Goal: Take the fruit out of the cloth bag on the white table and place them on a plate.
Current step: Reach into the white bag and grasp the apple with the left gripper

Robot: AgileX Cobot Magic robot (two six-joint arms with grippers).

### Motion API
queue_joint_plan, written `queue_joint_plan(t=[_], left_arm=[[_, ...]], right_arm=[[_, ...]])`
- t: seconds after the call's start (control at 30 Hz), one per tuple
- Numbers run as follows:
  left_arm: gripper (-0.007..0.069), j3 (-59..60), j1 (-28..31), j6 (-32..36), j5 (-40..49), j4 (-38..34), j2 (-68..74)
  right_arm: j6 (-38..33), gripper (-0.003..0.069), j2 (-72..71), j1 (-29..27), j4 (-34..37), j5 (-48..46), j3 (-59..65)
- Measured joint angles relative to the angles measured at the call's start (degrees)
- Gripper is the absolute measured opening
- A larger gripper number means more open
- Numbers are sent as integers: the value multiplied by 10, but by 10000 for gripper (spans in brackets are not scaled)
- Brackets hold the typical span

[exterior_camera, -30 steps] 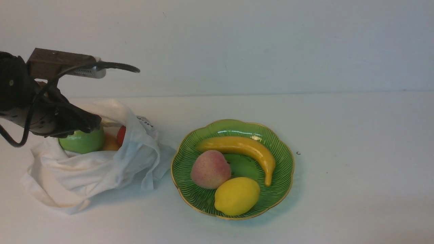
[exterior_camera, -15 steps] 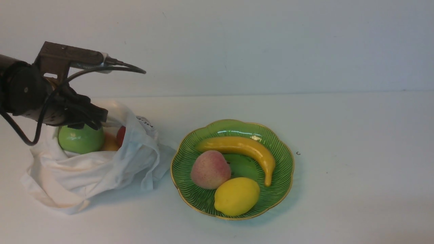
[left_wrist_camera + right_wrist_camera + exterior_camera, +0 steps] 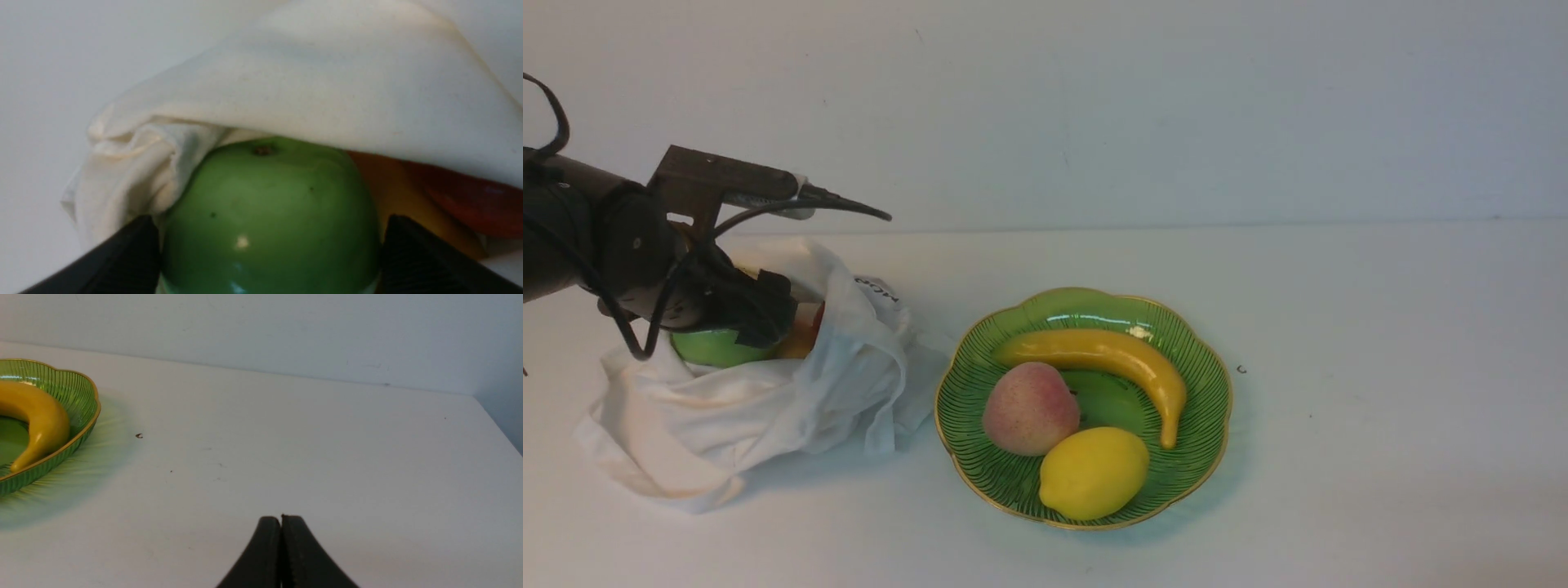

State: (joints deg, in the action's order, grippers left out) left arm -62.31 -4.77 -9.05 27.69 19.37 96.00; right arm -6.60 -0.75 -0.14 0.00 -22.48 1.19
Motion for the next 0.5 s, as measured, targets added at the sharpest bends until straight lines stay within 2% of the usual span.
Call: queue_joint_plan(t=[0.13,0.33,0.5], left_arm=[[682,-1,0,-30,-8,51,12],[672,-1,0,-120,-18,128,24],[598,-1,0,-155,-21,147,37]], right_arm=[[0,-13,0,0,0,0,0],[0,-13,0,0,0,0,0],[0,-13,0,0,0,0,0]])
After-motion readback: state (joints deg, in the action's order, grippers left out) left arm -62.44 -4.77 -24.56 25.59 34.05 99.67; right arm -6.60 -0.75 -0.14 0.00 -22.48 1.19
